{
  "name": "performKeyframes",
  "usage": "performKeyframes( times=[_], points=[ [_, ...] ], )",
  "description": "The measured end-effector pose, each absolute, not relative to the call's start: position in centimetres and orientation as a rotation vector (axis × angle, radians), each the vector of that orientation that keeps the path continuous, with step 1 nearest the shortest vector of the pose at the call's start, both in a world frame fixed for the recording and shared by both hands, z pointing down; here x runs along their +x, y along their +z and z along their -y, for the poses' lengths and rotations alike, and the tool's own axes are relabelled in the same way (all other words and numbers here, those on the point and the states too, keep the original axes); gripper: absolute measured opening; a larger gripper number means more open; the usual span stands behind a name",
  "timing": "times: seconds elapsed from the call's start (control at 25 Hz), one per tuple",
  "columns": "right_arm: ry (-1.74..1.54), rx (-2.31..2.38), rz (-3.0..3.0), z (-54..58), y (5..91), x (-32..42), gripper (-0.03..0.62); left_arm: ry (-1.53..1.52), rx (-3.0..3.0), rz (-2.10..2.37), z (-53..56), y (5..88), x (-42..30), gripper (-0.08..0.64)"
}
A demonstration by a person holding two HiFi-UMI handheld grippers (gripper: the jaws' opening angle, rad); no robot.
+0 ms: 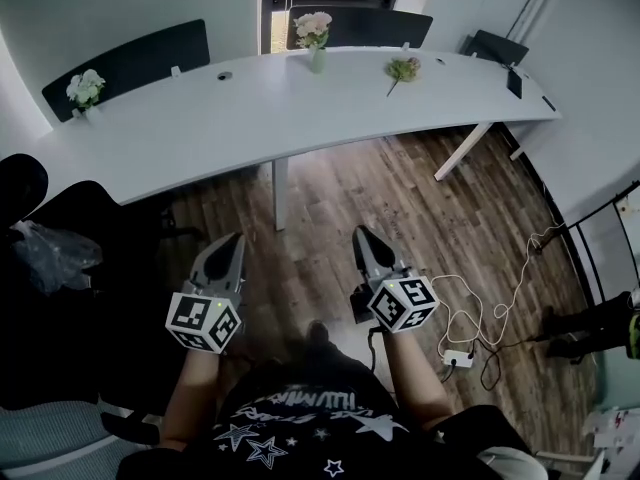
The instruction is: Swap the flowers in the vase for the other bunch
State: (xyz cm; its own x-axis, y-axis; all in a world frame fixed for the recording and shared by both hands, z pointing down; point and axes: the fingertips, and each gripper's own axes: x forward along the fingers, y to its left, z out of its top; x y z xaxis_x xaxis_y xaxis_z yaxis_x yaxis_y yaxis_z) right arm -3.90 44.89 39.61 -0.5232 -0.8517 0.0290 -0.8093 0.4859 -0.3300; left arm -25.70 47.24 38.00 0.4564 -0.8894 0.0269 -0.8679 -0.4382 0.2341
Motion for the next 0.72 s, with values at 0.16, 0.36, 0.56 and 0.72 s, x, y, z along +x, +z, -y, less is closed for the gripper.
performKeyframes(
  times=[0.16,0.36,0.56,0.72],
  points=[
    [-0.532,-1.486,-2.483,-46.5,40.6,-4.0,0.003,-0.184,2.486,1.476,-48.4,38.5,-27.4,0.008],
    [-0.557,-1.570,-2.475,-48.9,41.8,-3.7,0.003,-0.129,2.490,1.469,-49.5,39.2,-28.7,0.008],
    [-0.580,-1.594,-2.471,-49.0,42.8,-3.5,0.003,-0.139,2.443,1.486,-49.1,40.0,-29.9,0.008],
    [-0.629,-1.578,-2.441,-47.0,43.6,-3.1,0.003,-0.129,2.433,1.503,-47.8,40.4,-29.6,0.008]
  ],
)
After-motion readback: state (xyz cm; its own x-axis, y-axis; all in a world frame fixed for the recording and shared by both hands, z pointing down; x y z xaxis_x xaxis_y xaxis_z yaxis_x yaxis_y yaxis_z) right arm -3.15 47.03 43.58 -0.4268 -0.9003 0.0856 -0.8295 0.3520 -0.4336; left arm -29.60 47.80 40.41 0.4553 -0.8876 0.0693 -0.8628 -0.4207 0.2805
